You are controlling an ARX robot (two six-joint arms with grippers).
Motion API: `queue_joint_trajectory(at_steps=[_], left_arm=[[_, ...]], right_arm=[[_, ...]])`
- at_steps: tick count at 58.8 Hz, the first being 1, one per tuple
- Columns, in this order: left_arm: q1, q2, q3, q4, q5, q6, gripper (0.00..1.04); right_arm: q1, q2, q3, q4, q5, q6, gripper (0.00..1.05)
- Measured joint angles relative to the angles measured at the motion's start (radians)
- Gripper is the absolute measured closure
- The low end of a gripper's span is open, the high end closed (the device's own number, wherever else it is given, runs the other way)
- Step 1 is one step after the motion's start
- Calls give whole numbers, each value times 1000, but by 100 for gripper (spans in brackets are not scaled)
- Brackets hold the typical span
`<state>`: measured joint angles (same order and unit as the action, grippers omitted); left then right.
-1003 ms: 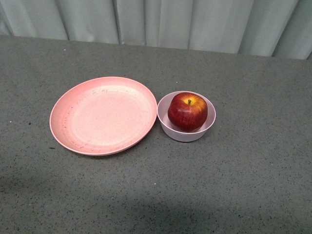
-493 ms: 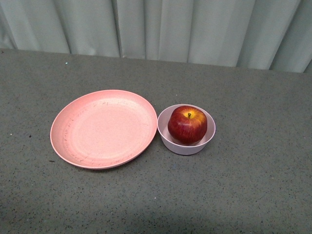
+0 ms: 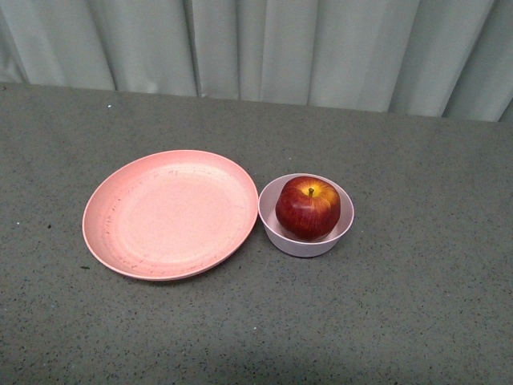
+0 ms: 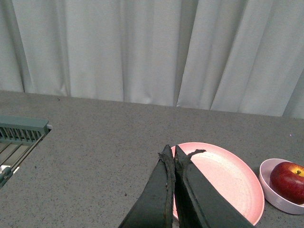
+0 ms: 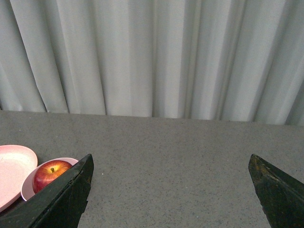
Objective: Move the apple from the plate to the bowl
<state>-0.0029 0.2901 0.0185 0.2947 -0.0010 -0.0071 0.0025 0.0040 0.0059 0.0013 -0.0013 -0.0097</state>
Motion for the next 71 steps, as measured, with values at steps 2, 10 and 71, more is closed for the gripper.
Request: queue_joint_trajectory(at_steps=[2, 10, 71], left_arm=[[0, -10, 0, -10, 0, 0, 101], [0, -51, 0, -51, 0, 0, 101], [0, -285, 0, -293, 1, 0, 13]], right_arm=[[0, 0, 0, 0, 0, 0, 9], [0, 0, 0, 0, 0, 0, 9], [0, 0, 0, 0, 0, 0, 9]])
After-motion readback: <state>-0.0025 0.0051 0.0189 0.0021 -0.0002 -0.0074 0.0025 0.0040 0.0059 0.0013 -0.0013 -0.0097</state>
